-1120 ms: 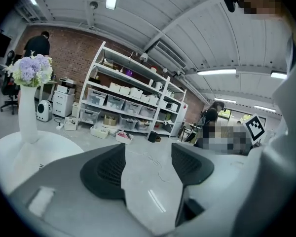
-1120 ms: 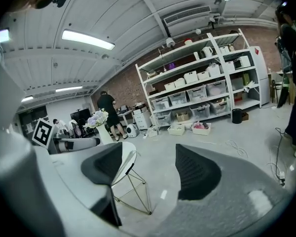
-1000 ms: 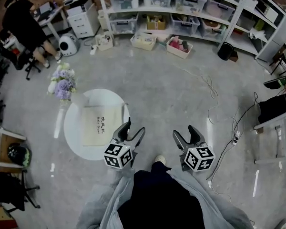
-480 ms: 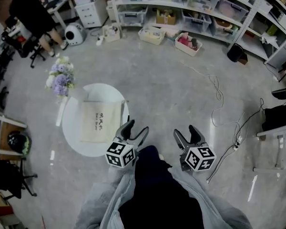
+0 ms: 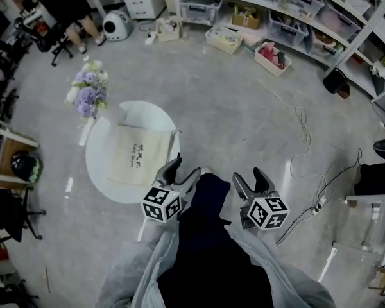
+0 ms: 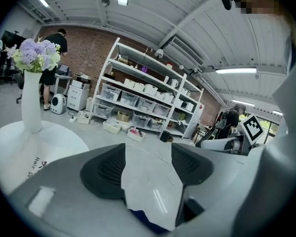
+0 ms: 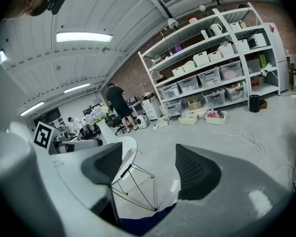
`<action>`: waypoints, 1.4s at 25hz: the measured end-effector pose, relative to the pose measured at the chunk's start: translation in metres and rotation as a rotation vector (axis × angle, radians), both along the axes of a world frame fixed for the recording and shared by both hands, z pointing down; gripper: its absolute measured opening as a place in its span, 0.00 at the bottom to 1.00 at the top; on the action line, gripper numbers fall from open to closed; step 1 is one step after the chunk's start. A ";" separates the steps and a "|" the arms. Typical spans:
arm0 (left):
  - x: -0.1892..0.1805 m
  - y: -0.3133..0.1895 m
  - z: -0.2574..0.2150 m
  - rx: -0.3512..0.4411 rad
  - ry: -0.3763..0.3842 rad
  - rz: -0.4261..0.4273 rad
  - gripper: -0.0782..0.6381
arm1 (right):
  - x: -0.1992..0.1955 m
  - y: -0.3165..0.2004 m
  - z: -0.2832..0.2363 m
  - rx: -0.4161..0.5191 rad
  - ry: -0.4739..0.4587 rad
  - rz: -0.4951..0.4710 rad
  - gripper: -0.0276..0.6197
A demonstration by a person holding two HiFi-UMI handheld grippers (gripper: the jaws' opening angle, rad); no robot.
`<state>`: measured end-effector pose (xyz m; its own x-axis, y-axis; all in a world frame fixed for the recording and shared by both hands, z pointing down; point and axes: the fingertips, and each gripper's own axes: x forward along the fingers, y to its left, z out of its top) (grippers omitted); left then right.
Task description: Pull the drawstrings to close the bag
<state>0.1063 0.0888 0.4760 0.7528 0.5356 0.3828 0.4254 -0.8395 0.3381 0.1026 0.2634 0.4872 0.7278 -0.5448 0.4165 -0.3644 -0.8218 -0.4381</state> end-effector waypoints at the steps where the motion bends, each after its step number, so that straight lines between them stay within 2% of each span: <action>1: 0.005 -0.004 0.002 0.002 -0.002 -0.017 0.52 | 0.008 -0.003 0.002 0.003 -0.003 -0.015 0.56; 7: 0.044 -0.017 0.010 -0.013 -0.049 -0.128 0.52 | 0.060 -0.015 0.006 0.006 -0.037 -0.125 0.56; 10: 0.065 -0.016 0.013 -0.023 -0.078 -0.141 0.52 | 0.084 -0.023 0.002 0.001 -0.038 -0.189 0.56; 15: 0.113 -0.013 0.010 -0.015 -0.049 -0.142 0.52 | 0.124 -0.030 0.003 -0.012 -0.039 -0.246 0.56; 20: 0.145 -0.031 0.012 -0.020 -0.055 -0.227 0.52 | 0.166 -0.033 0.004 -0.023 -0.055 -0.287 0.55; 29: 0.155 -0.090 0.029 -0.047 -0.067 -0.448 0.52 | 0.224 -0.094 0.008 -0.041 -0.039 -0.477 0.54; 35: 0.136 -0.122 0.028 -0.049 -0.036 -0.626 0.52 | 0.239 -0.148 0.011 -0.029 -0.025 -0.670 0.54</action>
<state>0.2419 -0.0333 0.5039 0.9163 0.0150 0.4001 -0.1543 -0.9089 0.3875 0.3420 0.1150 0.4981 0.2264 -0.8636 0.4505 -0.7896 -0.4336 -0.4342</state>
